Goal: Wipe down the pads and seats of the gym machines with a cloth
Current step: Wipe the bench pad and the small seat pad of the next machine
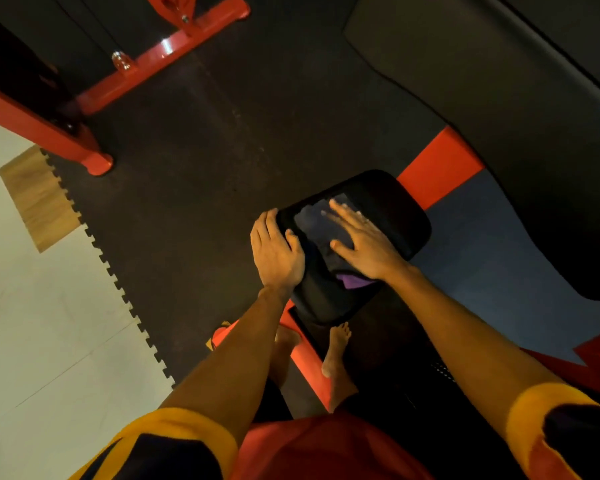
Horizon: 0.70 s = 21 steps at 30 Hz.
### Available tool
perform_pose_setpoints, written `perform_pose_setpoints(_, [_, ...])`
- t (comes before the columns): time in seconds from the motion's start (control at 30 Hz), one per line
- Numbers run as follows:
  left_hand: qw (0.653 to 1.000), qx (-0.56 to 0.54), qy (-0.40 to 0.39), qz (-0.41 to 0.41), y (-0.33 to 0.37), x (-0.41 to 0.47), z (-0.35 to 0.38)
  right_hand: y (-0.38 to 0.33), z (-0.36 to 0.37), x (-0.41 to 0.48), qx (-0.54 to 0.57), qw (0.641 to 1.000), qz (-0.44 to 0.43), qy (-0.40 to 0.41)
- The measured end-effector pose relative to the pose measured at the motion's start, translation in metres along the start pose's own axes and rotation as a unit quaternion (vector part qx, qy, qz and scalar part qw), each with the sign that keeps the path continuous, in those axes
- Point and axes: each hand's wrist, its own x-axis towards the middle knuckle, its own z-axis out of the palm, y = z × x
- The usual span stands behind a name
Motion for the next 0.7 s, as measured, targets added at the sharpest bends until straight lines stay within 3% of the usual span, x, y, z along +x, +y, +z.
perform_pose_setpoints(0.13, [0.998,-0.048,-0.021,-0.017,-0.004,0.007,-0.004,-0.029,0.005,0.046,-0.029,0.994,0.106,0.019])
perform_pose_setpoints(0.37, [0.983,-0.167,-0.059,-0.037,-0.022,0.013,-0.011,-0.067,0.03,-0.01,-0.018,0.996,0.082,0.034])
perform_pose_setpoints(0.53, [0.966,-0.23,-0.085,-0.087,-0.055,0.017,-0.026,-0.069,0.014,0.027,-0.011,0.983,0.183,0.021])
perform_pose_setpoints(0.7, [0.966,-0.232,-0.061,-0.1,-0.064,0.0,-0.037,-0.098,0.042,0.04,-0.054,0.991,0.121,0.029])
